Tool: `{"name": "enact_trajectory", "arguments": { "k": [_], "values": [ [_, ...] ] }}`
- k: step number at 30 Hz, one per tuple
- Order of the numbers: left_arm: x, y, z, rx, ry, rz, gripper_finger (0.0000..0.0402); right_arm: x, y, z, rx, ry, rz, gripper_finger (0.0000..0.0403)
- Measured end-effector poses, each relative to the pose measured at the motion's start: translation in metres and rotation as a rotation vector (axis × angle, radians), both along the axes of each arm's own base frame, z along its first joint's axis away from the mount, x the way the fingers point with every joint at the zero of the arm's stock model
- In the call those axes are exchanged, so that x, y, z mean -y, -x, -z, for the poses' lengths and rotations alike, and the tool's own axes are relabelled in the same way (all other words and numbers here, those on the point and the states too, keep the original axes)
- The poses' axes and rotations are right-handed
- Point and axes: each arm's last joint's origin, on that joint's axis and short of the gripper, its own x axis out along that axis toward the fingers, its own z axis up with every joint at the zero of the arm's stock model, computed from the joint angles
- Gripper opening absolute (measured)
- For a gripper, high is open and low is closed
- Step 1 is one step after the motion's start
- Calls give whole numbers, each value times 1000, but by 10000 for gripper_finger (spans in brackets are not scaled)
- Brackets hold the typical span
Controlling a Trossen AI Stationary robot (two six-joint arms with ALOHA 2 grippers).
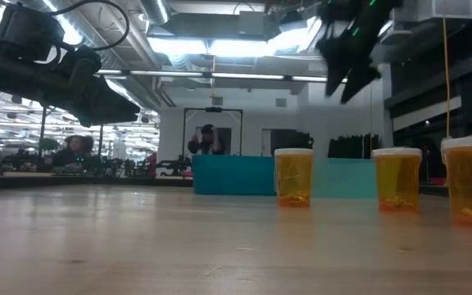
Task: Pick and place medicine bottles into bin by pill shape (circle, oval)
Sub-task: Put the orange pill bottle on the green bin
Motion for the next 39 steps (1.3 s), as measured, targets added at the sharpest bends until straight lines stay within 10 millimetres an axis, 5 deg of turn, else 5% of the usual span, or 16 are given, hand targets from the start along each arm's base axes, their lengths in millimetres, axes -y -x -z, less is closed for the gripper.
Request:
{"name": "enact_trajectory", "arguments": {
  "k": [6, 10, 17, 25, 39],
  "values": [
    [0, 0, 0, 0, 0, 0, 208, -70, 32, -36, 57, 71, -26, 287],
    [0, 0, 0, 0, 0, 0, 208, -106, 53, -36, 102, 73, -47, 287],
    [0, 0, 0, 0, 0, 0, 208, -139, 76, 12, 104, -45, -33, 287],
    [0, 0, 0, 0, 0, 0, 208, -177, 66, 72, 178, -191, -81, 287],
    [0, 0, 0, 0, 0, 0, 208, -243, 53, 78, 384, -259, -343, 287]
  ]
}}
